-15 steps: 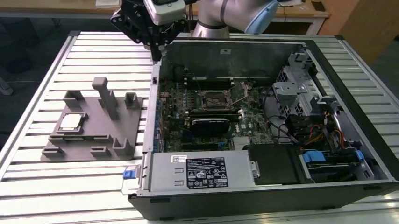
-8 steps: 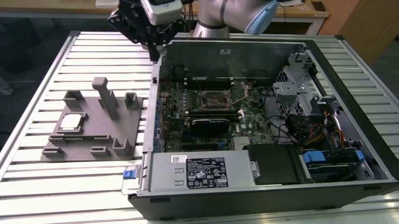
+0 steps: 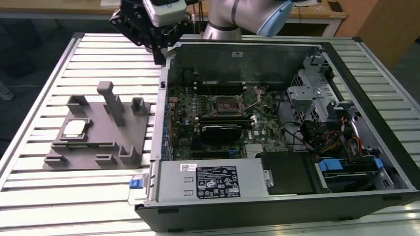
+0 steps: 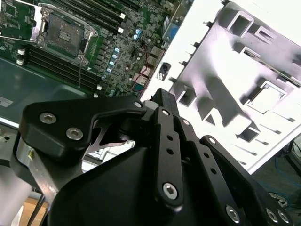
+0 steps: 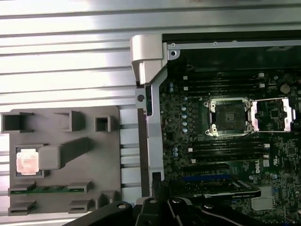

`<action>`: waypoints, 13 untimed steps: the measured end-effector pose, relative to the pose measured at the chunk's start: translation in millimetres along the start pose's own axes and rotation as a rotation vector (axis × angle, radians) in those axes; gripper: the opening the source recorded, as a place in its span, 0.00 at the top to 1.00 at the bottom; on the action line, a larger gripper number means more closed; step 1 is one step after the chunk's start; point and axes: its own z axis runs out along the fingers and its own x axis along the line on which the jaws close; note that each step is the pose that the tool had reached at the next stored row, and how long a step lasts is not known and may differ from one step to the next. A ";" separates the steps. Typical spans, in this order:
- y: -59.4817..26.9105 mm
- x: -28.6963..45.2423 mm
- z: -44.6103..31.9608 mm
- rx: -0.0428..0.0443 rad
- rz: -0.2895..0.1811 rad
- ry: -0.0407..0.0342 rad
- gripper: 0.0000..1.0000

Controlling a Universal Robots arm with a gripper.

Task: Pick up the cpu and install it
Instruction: 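Reach for the cpu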

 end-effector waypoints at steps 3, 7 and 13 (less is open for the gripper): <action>-0.2 2.1 0.1 0.0000 0.000 0.0000 0.89; -0.4 4.7 0.3 0.0001 0.000 0.0000 0.89; -0.9 9.1 3.4 0.0001 0.000 0.0001 0.89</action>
